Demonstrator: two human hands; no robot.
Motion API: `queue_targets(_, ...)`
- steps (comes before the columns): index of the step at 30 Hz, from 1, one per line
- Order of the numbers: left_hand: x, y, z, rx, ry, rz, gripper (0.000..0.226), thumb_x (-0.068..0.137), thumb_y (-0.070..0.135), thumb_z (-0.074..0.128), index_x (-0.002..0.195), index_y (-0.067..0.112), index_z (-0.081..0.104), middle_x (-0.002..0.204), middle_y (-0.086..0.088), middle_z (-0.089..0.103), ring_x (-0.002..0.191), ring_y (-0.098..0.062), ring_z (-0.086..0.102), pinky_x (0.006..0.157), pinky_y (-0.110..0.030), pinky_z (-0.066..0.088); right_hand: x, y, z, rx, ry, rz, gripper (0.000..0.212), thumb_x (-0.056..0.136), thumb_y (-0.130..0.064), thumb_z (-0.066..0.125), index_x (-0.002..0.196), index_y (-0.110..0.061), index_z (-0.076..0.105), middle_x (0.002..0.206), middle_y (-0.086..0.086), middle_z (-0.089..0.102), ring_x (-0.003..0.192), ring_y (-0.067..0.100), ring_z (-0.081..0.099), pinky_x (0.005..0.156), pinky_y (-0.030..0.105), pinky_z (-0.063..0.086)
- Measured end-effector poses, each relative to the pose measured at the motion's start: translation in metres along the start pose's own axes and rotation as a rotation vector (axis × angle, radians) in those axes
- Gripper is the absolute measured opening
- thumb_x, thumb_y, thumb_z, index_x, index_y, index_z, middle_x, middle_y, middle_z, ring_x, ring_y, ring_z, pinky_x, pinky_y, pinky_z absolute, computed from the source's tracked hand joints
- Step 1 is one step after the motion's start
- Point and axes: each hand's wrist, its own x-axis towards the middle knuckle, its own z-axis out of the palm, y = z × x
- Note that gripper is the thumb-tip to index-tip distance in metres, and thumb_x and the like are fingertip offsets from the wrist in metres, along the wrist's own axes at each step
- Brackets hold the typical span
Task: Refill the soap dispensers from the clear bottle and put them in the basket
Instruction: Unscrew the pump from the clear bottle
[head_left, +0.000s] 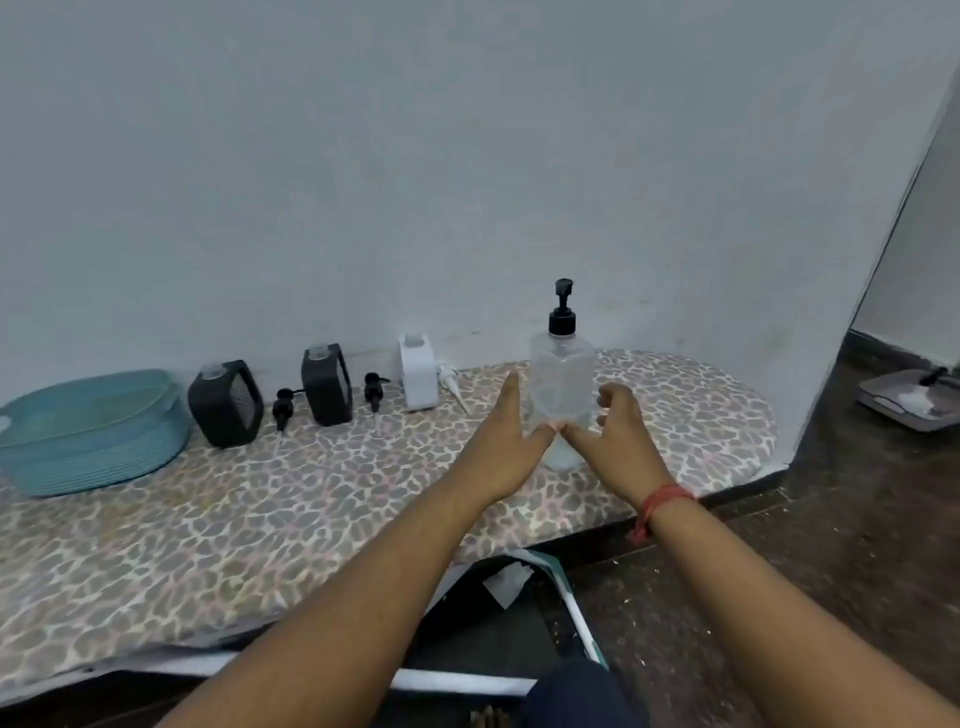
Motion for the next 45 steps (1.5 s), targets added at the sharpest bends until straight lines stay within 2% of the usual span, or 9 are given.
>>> queue_targets(3,0.023,0.001,0.005,-0.119,-0.024,-0.036,0.091,0.098,0.048,0.06,0.163,0.029,-0.002,0.155,0.017,0.035,0.132,-0.002,0.042,0.079,-0.004,0.036,0.013,0.005,0.005,0.09,-0.165,0.017,0.059,0.085,-0.039,0.073,0.129,-0.029,0.035,0.121,-0.007,0.052,0.103,0.006,0.059,0.076,0.018,0.046)
queue_targets(6,0.042,0.004,0.006,-0.228,0.003,-0.001,0.085,0.093,0.043,0.069,0.158,0.033,0.015,0.134,0.023,0.048,0.122,-0.005,0.054,0.077,-0.012,0.044,0.022,0.009,0.014,0.081,-0.2,0.012,0.054,0.087,-0.033,0.072,0.123,-0.033,0.032,0.111,-0.008,0.058,0.09,-0.004,0.059,0.063,0.011,0.045)
queue_targets(9,0.055,0.001,0.0,-0.291,0.046,0.017,0.083,0.09,0.038,0.075,0.155,0.033,0.023,0.141,0.01,0.051,0.126,-0.013,0.055,0.09,-0.027,0.051,0.026,0.008,0.022,0.081,-0.163,-0.022,0.056,0.086,-0.028,0.074,0.128,-0.024,0.038,0.116,-0.001,0.061,0.097,0.013,0.063,0.073,0.019,0.049)
queue_targets(15,0.036,-0.025,-0.04,-0.289,0.092,0.016,0.083,0.082,0.04,0.083,0.15,0.035,0.037,0.141,0.004,0.054,0.125,-0.015,0.058,0.106,-0.044,0.05,0.013,-0.016,0.057,0.081,-0.194,-0.094,0.054,0.084,-0.031,0.076,0.119,-0.034,0.036,0.11,-0.01,0.057,0.091,0.0,0.056,0.065,0.008,0.041)
queue_targets(28,-0.074,-0.093,-0.177,-0.295,0.155,-0.075,0.071,0.082,0.035,0.085,0.141,0.046,0.047,0.133,0.012,0.063,0.119,-0.008,0.064,0.1,-0.039,0.054,-0.047,-0.118,0.171,0.168,-0.406,-0.253,0.059,0.088,-0.024,0.072,0.135,-0.032,0.038,0.122,-0.009,0.056,0.105,0.007,0.056,0.078,0.014,0.042)
queue_targets(33,-0.089,-0.1,-0.185,-0.358,0.145,-0.082,0.062,0.082,0.036,0.084,0.123,0.067,0.049,0.132,0.02,0.062,0.115,-0.001,0.065,0.085,-0.023,0.053,-0.053,-0.127,0.178,0.11,-0.422,-0.254,0.059,0.088,-0.022,0.072,0.136,-0.028,0.038,0.122,-0.005,0.056,0.106,0.011,0.057,0.084,0.023,0.046)
queue_targets(36,-0.09,-0.098,-0.182,-0.371,0.128,-0.08,0.062,0.082,0.039,0.083,0.112,0.078,0.046,0.129,0.026,0.06,0.116,0.004,0.062,0.088,-0.022,0.051,-0.045,-0.129,0.164,0.043,-0.535,-0.258,0.06,0.092,-0.016,0.067,0.141,-0.025,0.035,0.133,-0.002,0.056,0.116,0.017,0.059,0.097,0.034,0.049)
queue_targets(40,-0.087,-0.098,-0.184,-0.328,0.074,-0.084,0.068,0.085,0.038,0.081,0.108,0.086,0.039,0.125,0.039,0.051,0.13,-0.003,0.049,0.106,-0.033,0.043,-0.015,-0.141,0.132,-0.268,-0.604,-0.342,0.041,0.1,-0.012,0.052,0.139,-0.019,0.04,0.137,0.003,0.057,0.111,0.016,0.059,0.091,0.028,0.046)
queue_targets(45,-0.078,-0.089,-0.19,-0.3,0.163,-0.057,0.107,0.076,0.059,0.079,0.157,0.049,0.01,0.165,0.017,0.023,0.15,-0.01,0.027,0.122,-0.044,0.028,0.018,-0.187,0.106,-0.267,-0.427,-0.444,0.032,0.101,-0.043,0.047,0.123,-0.021,0.053,0.111,-0.003,0.063,0.088,0.009,0.062,0.065,0.021,0.042)
